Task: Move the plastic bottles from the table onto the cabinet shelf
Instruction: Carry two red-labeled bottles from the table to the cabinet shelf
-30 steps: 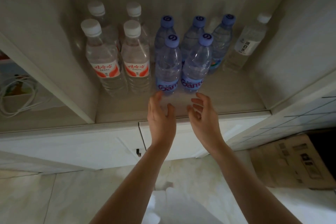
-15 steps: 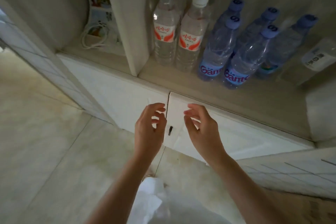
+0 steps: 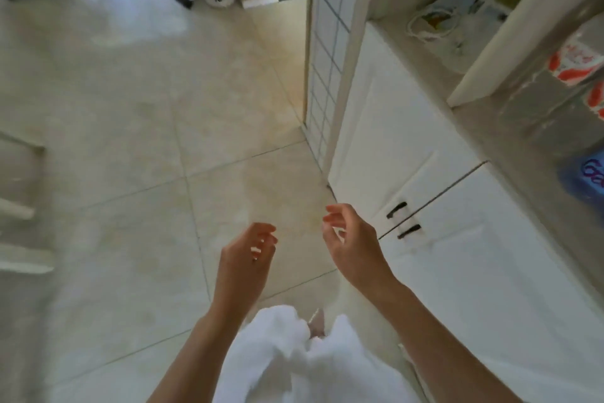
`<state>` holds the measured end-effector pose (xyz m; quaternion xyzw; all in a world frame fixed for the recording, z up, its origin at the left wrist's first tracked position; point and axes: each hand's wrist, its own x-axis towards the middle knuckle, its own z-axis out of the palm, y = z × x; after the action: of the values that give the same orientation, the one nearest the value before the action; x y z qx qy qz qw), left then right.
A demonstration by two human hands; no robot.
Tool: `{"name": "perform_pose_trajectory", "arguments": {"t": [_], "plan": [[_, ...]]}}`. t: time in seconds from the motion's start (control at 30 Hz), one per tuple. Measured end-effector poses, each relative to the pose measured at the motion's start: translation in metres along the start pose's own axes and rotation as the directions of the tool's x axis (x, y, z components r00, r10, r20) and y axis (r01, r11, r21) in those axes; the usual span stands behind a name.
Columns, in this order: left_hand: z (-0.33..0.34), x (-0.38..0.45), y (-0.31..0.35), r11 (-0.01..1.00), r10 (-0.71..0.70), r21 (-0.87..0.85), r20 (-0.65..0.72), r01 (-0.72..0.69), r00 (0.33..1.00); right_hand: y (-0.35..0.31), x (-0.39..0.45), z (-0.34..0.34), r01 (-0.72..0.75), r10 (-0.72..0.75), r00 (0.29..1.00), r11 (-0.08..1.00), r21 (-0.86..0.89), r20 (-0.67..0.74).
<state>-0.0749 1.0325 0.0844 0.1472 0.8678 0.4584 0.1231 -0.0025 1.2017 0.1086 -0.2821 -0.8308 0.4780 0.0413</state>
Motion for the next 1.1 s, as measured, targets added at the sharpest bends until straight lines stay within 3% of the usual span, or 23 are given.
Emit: {"name": "perform_pose_trajectory", "arguments": {"t": [0.2, 0.5, 0.67, 0.87, 1.03, 1.1], "plan": [[-0.071, -0.046, -0.055, 0.988, -0.147, 0.004, -0.236, 0.152, 0.961, -0.05, -0.013, 0.083, 0.177, -0.147, 0.952, 0.98, -0.093, 0.268], [-0.199, -0.145, -0.156, 0.93, -0.355, -0.082, -0.457, 0.359, 0.815, -0.129, -0.074, 0.241, 0.357, -0.25, 0.795, 0.929, -0.093, 0.552], [-0.286, -0.208, -0.223, 0.87, -0.455, -0.105, -0.546, 0.481, 0.704, -0.166, -0.121, 0.35, 0.435, -0.278, 0.671, 0.898, -0.062, 0.687], [-0.357, -0.269, -0.277, 0.789, -0.562, -0.27, -0.678, 0.551, 0.473, -0.205, -0.173, 0.449, 0.544, -0.304, 0.48, 0.839, -0.007, 0.823], [-0.377, -0.29, -0.298, 0.712, -0.664, -0.42, -0.661, 0.562, 0.348, -0.234, -0.189, 0.508, 0.624, -0.282, 0.306, 0.781, 0.032, 0.91], [-0.385, -0.292, -0.303, 0.682, -0.7, -0.457, -0.635, 0.57, 0.327, -0.247, -0.189, 0.527, 0.65, -0.271, 0.258, 0.759, 0.041, 0.927]]}}
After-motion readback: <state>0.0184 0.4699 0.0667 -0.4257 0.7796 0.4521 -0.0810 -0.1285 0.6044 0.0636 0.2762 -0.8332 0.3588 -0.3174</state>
